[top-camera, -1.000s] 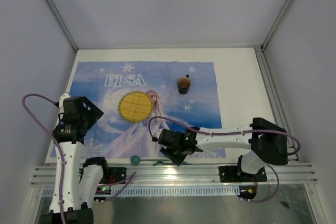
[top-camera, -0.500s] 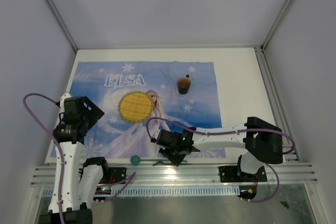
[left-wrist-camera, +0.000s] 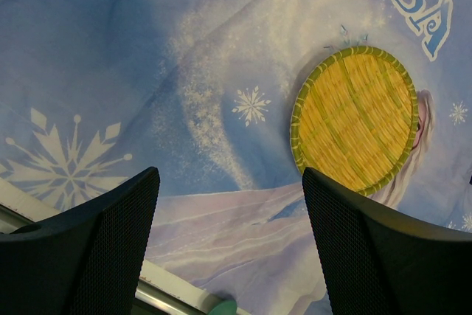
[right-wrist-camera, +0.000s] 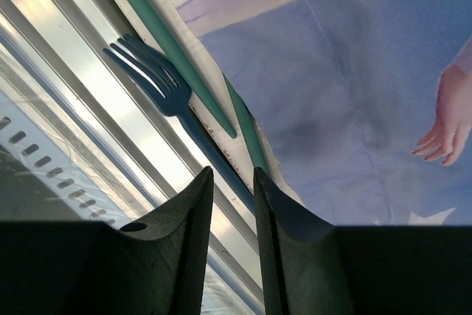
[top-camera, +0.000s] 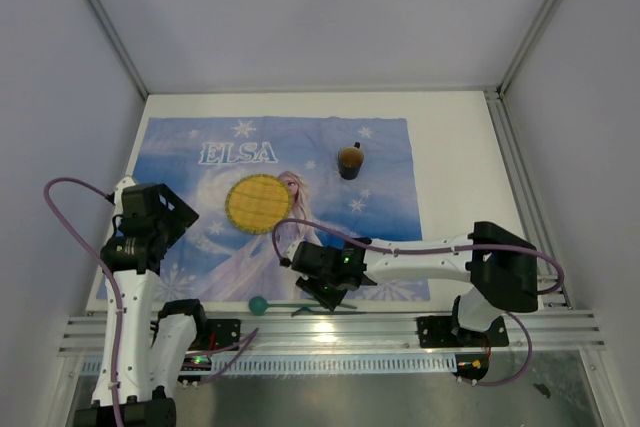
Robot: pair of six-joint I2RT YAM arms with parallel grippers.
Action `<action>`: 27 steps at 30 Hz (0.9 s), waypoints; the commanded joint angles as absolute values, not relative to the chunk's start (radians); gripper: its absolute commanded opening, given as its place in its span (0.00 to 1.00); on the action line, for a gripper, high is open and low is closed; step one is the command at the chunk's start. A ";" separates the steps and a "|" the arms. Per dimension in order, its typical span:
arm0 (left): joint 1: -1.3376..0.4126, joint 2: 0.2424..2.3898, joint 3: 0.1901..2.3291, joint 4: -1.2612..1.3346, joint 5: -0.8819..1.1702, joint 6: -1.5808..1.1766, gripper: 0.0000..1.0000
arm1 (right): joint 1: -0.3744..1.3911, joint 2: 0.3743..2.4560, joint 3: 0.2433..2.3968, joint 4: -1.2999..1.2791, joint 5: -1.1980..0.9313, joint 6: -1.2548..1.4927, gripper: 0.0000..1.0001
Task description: Set the dinner table for one person
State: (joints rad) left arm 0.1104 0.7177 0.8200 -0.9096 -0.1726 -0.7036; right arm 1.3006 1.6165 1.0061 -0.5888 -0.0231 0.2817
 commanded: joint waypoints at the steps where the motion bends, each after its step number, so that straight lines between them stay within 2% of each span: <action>1: 0.106 0.709 0.825 -0.893 -0.179 -0.704 0.81 | 1.308 1.601 1.006 -0.583 -0.005 0.261 0.33; 27: 0.083 0.718 0.845 -0.926 -0.198 -0.703 0.81 | 1.307 1.660 0.959 -0.518 -0.005 0.233 0.31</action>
